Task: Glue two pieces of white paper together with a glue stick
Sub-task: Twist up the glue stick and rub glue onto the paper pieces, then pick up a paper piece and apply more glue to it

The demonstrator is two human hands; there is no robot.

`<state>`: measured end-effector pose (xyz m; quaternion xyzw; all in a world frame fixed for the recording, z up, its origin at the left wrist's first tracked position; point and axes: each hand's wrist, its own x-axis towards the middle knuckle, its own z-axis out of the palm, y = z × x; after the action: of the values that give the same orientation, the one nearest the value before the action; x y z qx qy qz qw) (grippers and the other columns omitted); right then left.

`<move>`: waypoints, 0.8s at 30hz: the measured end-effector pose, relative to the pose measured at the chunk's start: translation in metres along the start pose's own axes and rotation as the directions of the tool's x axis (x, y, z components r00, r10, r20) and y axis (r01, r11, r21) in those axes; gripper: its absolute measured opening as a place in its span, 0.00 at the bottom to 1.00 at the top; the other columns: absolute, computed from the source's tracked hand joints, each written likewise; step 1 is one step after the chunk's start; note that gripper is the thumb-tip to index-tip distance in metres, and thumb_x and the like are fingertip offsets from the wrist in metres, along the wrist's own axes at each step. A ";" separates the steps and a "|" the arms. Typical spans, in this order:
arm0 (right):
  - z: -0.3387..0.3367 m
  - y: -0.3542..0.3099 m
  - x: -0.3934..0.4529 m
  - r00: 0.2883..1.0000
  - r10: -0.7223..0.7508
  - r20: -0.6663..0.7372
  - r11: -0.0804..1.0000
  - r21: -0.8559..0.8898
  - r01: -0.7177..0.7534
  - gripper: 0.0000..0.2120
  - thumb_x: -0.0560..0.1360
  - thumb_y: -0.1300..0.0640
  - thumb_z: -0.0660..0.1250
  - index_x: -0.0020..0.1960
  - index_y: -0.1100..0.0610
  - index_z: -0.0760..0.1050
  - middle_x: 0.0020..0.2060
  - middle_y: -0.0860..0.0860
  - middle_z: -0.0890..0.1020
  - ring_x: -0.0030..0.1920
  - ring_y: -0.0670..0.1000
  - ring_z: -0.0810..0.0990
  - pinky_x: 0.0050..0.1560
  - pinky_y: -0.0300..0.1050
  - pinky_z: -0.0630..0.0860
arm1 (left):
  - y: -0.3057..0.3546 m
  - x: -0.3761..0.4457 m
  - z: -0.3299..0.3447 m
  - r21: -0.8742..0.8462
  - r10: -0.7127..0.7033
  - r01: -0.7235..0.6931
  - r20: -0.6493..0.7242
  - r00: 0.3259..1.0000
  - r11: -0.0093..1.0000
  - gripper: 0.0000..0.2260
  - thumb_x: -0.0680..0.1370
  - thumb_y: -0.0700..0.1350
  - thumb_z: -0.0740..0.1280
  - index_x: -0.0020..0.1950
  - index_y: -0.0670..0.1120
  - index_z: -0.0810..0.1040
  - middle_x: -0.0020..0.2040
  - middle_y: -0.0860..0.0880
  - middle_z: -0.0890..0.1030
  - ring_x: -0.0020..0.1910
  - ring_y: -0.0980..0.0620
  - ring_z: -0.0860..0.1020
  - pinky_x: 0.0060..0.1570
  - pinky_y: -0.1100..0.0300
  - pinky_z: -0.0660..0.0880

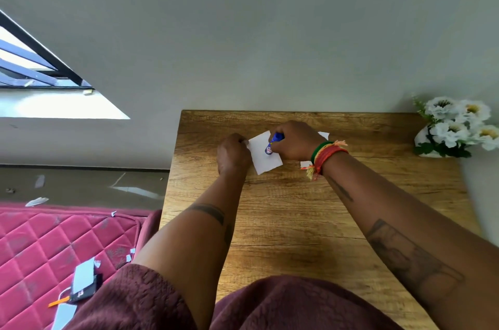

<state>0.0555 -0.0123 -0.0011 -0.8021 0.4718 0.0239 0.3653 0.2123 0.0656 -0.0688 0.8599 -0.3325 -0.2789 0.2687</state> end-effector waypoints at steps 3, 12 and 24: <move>-0.001 0.005 -0.004 0.997 0.049 -0.059 0.994 0.097 -0.043 0.10 0.71 0.49 0.76 0.50 0.52 0.85 0.44 0.46 0.82 0.41 0.45 0.76 0.37 0.38 0.69 | -0.001 -0.005 -0.007 0.020 0.058 -0.059 0.022 0.998 0.998 0.12 0.80 0.40 0.61 0.54 0.48 0.84 0.49 0.49 0.85 0.40 0.53 0.78 0.30 0.66 0.67; 0.001 0.005 -0.024 0.984 0.168 -0.067 0.838 0.534 -0.107 0.07 0.74 0.59 0.70 0.51 0.56 0.84 0.39 0.53 0.85 0.36 0.49 0.82 0.43 0.48 0.82 | -0.005 -0.028 -0.027 -0.019 0.192 -0.194 -0.084 0.978 0.981 0.09 0.81 0.42 0.62 0.54 0.47 0.81 0.46 0.52 0.82 0.38 0.58 0.77 0.29 0.63 0.67; 0.036 -0.003 -0.065 0.988 0.129 0.087 0.208 0.972 -0.112 0.09 0.78 0.67 0.68 0.55 0.55 0.78 0.50 0.59 0.87 0.41 0.53 0.85 0.41 0.45 0.82 | 0.002 -0.072 -0.048 -0.590 0.107 0.070 0.259 0.960 0.804 0.06 0.79 0.50 0.71 0.52 0.56 0.88 0.47 0.53 0.87 0.46 0.51 0.81 0.43 0.56 0.76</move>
<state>0.0331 0.0589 -0.0007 -0.3586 0.4463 -0.2531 0.7798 0.1986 0.1293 -0.0121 0.6808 -0.2717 -0.4849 0.4771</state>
